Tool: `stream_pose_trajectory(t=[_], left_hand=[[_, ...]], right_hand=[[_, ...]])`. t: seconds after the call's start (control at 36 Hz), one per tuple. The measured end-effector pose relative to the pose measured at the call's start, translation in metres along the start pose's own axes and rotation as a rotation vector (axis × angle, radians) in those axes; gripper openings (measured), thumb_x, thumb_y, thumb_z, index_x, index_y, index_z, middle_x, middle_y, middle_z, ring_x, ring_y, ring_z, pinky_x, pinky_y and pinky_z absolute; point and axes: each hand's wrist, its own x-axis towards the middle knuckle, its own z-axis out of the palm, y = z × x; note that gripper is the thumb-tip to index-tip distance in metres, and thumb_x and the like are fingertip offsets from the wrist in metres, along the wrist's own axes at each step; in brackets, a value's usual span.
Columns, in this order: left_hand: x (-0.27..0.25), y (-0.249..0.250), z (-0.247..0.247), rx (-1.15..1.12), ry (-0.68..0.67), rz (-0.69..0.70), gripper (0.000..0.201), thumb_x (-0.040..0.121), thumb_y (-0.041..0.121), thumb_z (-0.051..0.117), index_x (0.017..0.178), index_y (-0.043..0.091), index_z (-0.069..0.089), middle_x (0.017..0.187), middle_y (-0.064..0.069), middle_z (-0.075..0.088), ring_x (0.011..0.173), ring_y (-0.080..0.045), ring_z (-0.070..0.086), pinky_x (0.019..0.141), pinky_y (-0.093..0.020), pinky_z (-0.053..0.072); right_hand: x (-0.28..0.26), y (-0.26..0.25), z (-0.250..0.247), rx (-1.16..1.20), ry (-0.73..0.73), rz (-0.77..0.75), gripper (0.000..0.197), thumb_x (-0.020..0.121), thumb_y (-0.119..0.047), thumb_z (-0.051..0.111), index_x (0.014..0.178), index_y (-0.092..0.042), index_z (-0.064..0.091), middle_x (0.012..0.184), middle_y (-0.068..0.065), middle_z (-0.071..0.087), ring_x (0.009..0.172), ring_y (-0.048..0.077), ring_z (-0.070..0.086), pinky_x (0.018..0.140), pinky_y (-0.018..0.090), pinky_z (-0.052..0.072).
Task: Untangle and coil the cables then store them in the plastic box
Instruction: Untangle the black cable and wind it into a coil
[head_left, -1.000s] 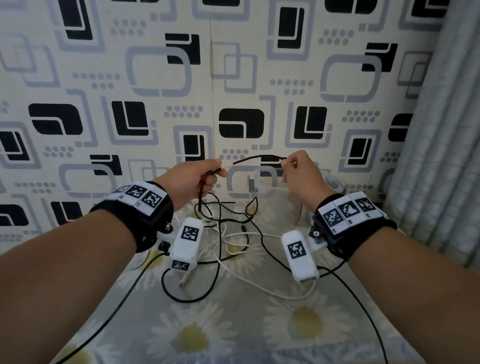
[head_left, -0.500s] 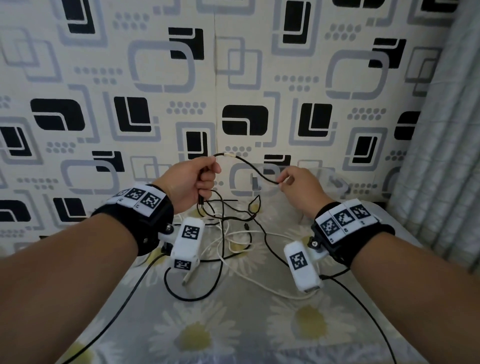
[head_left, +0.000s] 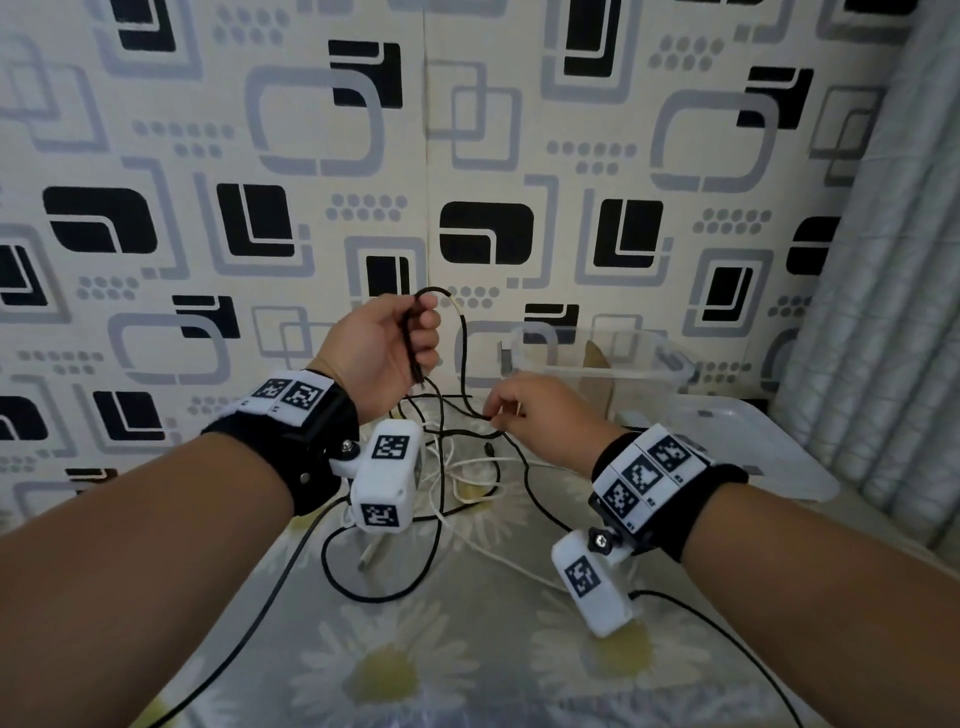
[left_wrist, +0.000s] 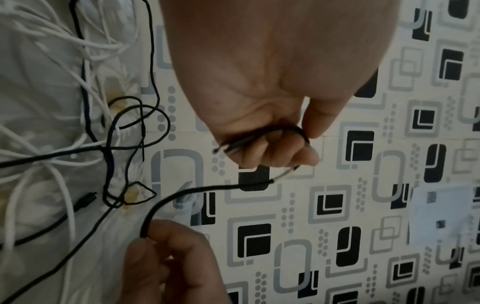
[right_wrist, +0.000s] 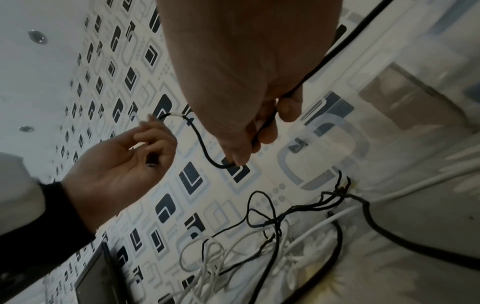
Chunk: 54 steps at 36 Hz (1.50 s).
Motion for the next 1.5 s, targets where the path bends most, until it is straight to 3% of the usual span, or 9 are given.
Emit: stream_pose_trajectory(t=[0.19, 0.33, 0.58, 0.78, 0.89, 1.0, 1.31, 1.39, 1.5], left_hand=[[0.002, -0.011, -0.006, 0.073, 0.056, 0.027, 0.033, 0.104, 0.031, 0.035, 0.109, 0.016, 0.064, 0.082, 0.002, 0.070, 0.066, -0.006, 0.061, 0.066, -0.021, 0.048], [-0.001, -0.017, -0.006, 0.087, 0.013, 0.019, 0.031, 0.104, 0.027, 0.035, 0.123, 0.016, 0.058, 0.091, -0.002, 0.073, 0.080, -0.010, 0.068, 0.070, -0.022, 0.054], [-0.004, -0.020, -0.015, 0.317, -0.063, 0.046, 0.032, 0.105, 0.014, 0.032, 0.123, 0.017, 0.058, 0.098, -0.008, 0.072, 0.092, -0.017, 0.069, 0.073, -0.024, 0.055], [-0.006, -0.026, -0.025, 0.502, -0.132, 0.029, 0.028, 0.104, 0.016, 0.037, 0.120, 0.018, 0.061, 0.100, -0.005, 0.072, 0.099, -0.023, 0.067, 0.095, -0.037, 0.050], [-0.006, -0.030, -0.022, 0.577, -0.118, 0.025, 0.029, 0.104, 0.009, 0.036, 0.117, 0.013, 0.061, 0.098, -0.008, 0.070, 0.090, -0.017, 0.067, 0.084, -0.028, 0.053], [-0.006, -0.033, -0.019, 0.615, -0.123, 0.009, 0.027, 0.102, 0.005, 0.040, 0.120, 0.001, 0.060, 0.102, -0.012, 0.069, 0.091, -0.017, 0.068, 0.081, -0.024, 0.054], [-0.016, -0.034, -0.007, 0.728, -0.118, -0.027, 0.032, 0.097, 0.004, 0.035, 0.101, 0.000, 0.066, 0.059, -0.010, 0.061, 0.053, -0.019, 0.056, 0.055, -0.025, 0.051], [-0.018, -0.034, -0.005, 0.835, -0.146, -0.024, 0.037, 0.098, 0.010, 0.031, 0.100, -0.014, 0.059, 0.051, -0.004, 0.052, 0.046, -0.016, 0.048, 0.057, -0.028, 0.047], [-0.020, -0.035, -0.001, 0.873, -0.185, -0.077, 0.040, 0.096, 0.023, 0.029, 0.077, -0.001, 0.054, 0.051, -0.003, 0.035, 0.048, -0.016, 0.030, 0.063, -0.030, 0.049]], right_hand=[[-0.008, -0.011, 0.008, -0.100, -0.109, -0.139, 0.019, 0.090, -0.019, 0.062, 0.109, -0.017, 0.064, 0.104, 0.002, 0.056, 0.092, 0.019, 0.056, 0.082, 0.033, 0.047], [-0.006, -0.015, 0.012, -0.164, -0.120, -0.214, 0.025, 0.089, -0.006, 0.055, 0.111, -0.015, 0.063, 0.106, 0.006, 0.057, 0.096, 0.024, 0.056, 0.082, 0.041, 0.047], [-0.006, -0.015, 0.010, -0.175, -0.047, -0.355, 0.027, 0.093, -0.011, 0.054, 0.117, -0.016, 0.067, 0.104, 0.009, 0.054, 0.086, 0.028, 0.058, 0.069, 0.047, 0.050], [-0.009, -0.016, 0.010, -0.148, 0.084, -0.526, 0.036, 0.088, -0.025, 0.043, 0.104, -0.014, 0.073, 0.095, 0.009, 0.060, 0.076, 0.027, 0.063, 0.051, 0.041, 0.052], [-0.007, -0.019, 0.009, -0.075, 0.204, -0.513, 0.024, 0.085, -0.010, 0.060, 0.106, -0.011, 0.070, 0.101, 0.007, 0.061, 0.085, 0.027, 0.063, 0.060, 0.041, 0.054], [-0.004, -0.022, 0.006, -0.012, 0.261, -0.471, 0.012, 0.084, -0.014, 0.067, 0.095, -0.011, 0.061, 0.091, -0.010, 0.051, 0.080, 0.009, 0.050, 0.063, 0.038, 0.050], [0.002, -0.020, 0.006, 0.121, 0.401, -0.273, 0.039, 0.075, -0.028, 0.080, 0.096, -0.012, 0.051, 0.092, -0.009, 0.041, 0.073, -0.008, 0.039, 0.063, 0.017, 0.037], [0.002, -0.020, 0.005, 0.154, 0.421, -0.219, 0.045, 0.073, -0.032, 0.081, 0.098, -0.012, 0.049, 0.091, -0.005, 0.043, 0.069, -0.001, 0.038, 0.063, 0.031, 0.046], [0.001, -0.019, 0.004, 0.153, 0.435, -0.180, 0.051, 0.071, -0.036, 0.082, 0.101, -0.013, 0.049, 0.090, -0.002, 0.045, 0.068, 0.008, 0.040, 0.063, 0.043, 0.050]])
